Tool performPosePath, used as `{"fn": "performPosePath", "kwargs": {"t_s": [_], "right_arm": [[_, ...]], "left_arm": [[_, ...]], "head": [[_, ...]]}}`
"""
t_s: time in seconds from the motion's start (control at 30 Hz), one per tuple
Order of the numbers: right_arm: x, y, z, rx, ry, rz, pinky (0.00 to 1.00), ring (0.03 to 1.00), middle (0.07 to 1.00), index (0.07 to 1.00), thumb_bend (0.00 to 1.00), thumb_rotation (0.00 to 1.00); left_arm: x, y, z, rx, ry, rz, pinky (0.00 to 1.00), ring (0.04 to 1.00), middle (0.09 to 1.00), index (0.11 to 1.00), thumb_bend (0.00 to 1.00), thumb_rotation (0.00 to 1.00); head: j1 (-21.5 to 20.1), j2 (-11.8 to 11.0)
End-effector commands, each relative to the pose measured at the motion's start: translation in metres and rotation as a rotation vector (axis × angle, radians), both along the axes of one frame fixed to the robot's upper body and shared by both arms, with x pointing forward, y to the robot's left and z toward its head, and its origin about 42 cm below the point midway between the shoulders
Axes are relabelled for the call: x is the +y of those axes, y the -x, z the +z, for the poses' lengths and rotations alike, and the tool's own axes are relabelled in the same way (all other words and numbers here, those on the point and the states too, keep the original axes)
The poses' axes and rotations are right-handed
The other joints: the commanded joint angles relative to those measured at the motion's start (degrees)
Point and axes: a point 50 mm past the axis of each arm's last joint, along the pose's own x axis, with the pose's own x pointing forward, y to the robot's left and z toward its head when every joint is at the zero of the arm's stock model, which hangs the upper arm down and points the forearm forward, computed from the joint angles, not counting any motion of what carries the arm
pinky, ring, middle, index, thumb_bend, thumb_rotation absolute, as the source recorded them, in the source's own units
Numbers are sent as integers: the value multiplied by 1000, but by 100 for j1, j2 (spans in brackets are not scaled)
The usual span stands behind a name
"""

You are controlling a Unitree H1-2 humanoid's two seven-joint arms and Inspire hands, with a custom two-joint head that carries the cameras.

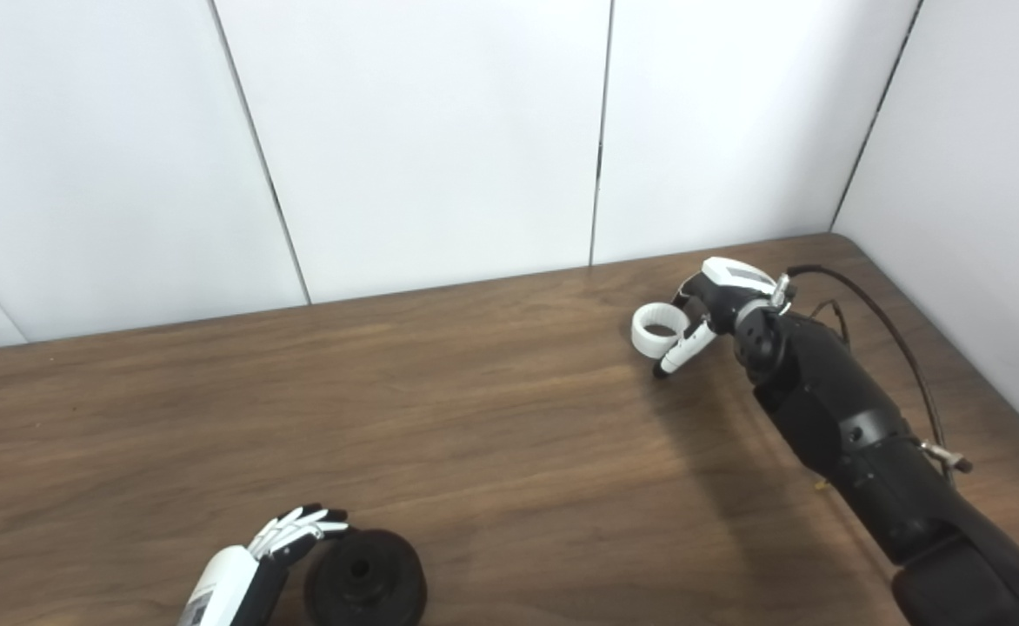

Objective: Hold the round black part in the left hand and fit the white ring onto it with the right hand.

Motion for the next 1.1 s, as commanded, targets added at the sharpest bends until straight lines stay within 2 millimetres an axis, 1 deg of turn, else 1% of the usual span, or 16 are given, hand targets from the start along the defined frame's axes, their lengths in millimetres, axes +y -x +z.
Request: {"fn": "performPosePath", "kwargs": {"t_s": [0.0, 0.23, 0.47, 0.7, 0.8, 0.93, 1.07], "right_arm": [[0, -15, 34, -106, 23, 21, 889, 976, 928, 665, 886, 266], [7, -17, 33, -113, 12, 12, 883, 978, 929, 671, 899, 274], [14, -20, 34, -111, 17, 26, 878, 974, 927, 666, 880, 256], [19, -23, 37, -93, 30, 32, 889, 978, 937, 686, 889, 263], [19, -24, 37, -92, 31, 34, 887, 980, 937, 679, 883, 247], [17, -23, 35, -92, 23, 29, 890, 979, 930, 655, 846, 192], [15, -21, 35, -91, 19, 23, 892, 978, 926, 650, 844, 188]], "left_arm": [[4, 23, -29, 181, -59, -21, 895, 914, 839, 491, 523, 74], [4, 24, -31, 179, -54, -21, 902, 909, 834, 491, 523, 73], [4, 24, -30, 182, -58, -21, 906, 912, 836, 491, 523, 74], [3, 25, -30, 180, -59, -21, 901, 910, 835, 491, 523, 75], [3, 25, -30, 179, -59, -21, 899, 909, 833, 491, 523, 75], [2, 25, -30, 182, -58, -21, 890, 911, 833, 491, 523, 75], [3, 26, -31, 184, -58, -20, 900, 915, 835, 491, 522, 77]], "head": [[-3, 8], [4, 17], [10, 40], [20, 59], [20, 59], [40, 70], [43, 72]]}}
